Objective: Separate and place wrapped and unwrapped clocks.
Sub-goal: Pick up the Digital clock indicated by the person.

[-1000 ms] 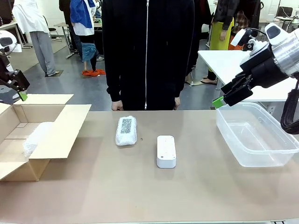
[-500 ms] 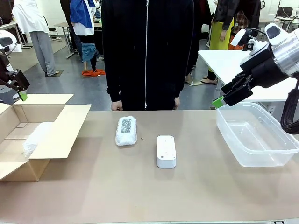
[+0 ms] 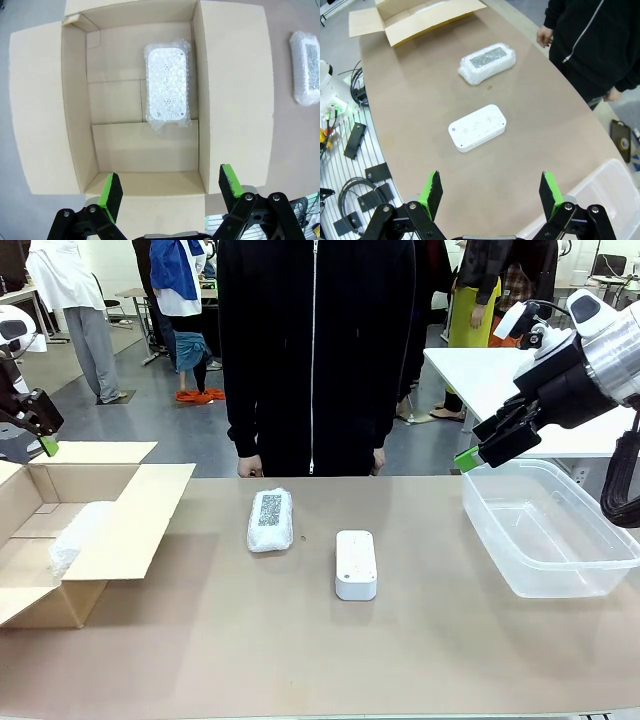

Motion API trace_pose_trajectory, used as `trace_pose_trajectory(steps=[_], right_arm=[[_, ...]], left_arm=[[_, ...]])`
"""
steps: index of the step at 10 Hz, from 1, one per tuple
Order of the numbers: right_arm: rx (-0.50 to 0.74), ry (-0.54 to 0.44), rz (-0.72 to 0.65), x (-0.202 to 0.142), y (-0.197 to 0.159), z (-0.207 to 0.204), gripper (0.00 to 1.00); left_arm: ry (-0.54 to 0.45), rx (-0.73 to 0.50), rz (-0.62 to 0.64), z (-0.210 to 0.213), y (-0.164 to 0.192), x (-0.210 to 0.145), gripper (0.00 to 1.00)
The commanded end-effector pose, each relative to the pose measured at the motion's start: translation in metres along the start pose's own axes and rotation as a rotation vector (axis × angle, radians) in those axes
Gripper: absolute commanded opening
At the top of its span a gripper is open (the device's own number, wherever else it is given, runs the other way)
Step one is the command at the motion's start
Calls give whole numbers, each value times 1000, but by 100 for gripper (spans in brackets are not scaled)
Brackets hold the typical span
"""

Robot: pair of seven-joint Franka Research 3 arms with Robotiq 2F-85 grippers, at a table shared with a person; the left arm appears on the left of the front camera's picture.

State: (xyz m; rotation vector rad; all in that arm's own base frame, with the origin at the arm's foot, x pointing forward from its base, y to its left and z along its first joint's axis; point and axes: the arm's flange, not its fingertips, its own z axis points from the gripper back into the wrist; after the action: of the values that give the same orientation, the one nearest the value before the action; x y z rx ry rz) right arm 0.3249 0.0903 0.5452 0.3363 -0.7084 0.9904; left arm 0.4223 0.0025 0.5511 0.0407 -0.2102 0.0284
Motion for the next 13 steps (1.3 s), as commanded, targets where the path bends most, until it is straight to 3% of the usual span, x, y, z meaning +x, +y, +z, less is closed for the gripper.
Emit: trace_pose_trajectory(steps=[1, 3, 4, 5, 6, 7, 8, 9, 10, 12, 13], right_arm=[[21, -13, -3, -1, -1, -2, 100], [21, -13, -3, -1, -1, -2, 100], [21, -13, -3, -1, -1, -2, 100], [21, -13, -3, -1, -1, -2, 100], [21, -13, -3, -1, -1, -2, 100], [21, -13, -3, -1, -1, -2, 100], [21, -13, -3, -1, -1, -2, 100], [21, -13, -3, -1, -1, -2, 100], [21, -13, -3, -1, -1, -2, 100], [21, -13, -3, -1, -1, -2, 100], [21, -13, -3, -1, -1, -2, 100]], left_arm=[[-11, 0, 1, 2, 0, 0, 100], [0, 0, 0, 0, 0, 0, 100], [-15, -102, -163, -1, -48, 9, 100], [7, -365, -418, 2, -92, 5, 100], [-7, -352, -549, 1, -119, -10, 100], [-23, -424, -660, 6, -131, -33, 100], [-102, -531, -733, 17, -133, -61, 100], [-202, -526, -758, 17, -134, -82, 100], [-228, -597, -794, 16, -131, -99, 100], [-302, -720, -867, 13, -104, -112, 100], [-352, -715, -854, 12, -97, -112, 100]])
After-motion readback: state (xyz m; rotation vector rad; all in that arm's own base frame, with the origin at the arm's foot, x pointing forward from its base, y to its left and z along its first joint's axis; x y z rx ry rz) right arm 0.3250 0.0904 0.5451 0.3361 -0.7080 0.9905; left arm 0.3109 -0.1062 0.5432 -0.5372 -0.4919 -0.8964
